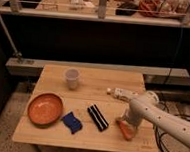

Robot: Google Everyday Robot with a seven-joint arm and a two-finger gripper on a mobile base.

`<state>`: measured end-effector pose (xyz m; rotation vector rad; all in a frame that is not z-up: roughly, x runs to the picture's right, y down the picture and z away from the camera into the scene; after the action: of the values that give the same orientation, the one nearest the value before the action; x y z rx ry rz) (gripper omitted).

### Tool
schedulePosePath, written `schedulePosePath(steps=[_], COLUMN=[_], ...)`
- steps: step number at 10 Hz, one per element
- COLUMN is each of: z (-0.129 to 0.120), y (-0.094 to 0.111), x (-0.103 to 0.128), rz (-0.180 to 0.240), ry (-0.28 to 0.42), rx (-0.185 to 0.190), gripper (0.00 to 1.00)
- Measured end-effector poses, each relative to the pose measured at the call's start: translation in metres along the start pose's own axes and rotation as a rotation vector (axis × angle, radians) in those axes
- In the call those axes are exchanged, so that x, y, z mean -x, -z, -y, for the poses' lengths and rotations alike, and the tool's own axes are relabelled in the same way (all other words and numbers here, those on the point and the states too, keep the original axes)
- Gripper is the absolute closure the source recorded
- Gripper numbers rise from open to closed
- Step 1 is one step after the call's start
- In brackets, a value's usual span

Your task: Place the pepper in the ceramic bowl

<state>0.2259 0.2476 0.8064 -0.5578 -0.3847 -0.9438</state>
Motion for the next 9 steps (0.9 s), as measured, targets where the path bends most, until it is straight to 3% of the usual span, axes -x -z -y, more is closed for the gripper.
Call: schedulePosePath(steps=[9], z=[0.0], y=[-0.011], x=[0.004], rz=[0.012], ry=[0.004], rx=[-0.016], gripper=[0.2])
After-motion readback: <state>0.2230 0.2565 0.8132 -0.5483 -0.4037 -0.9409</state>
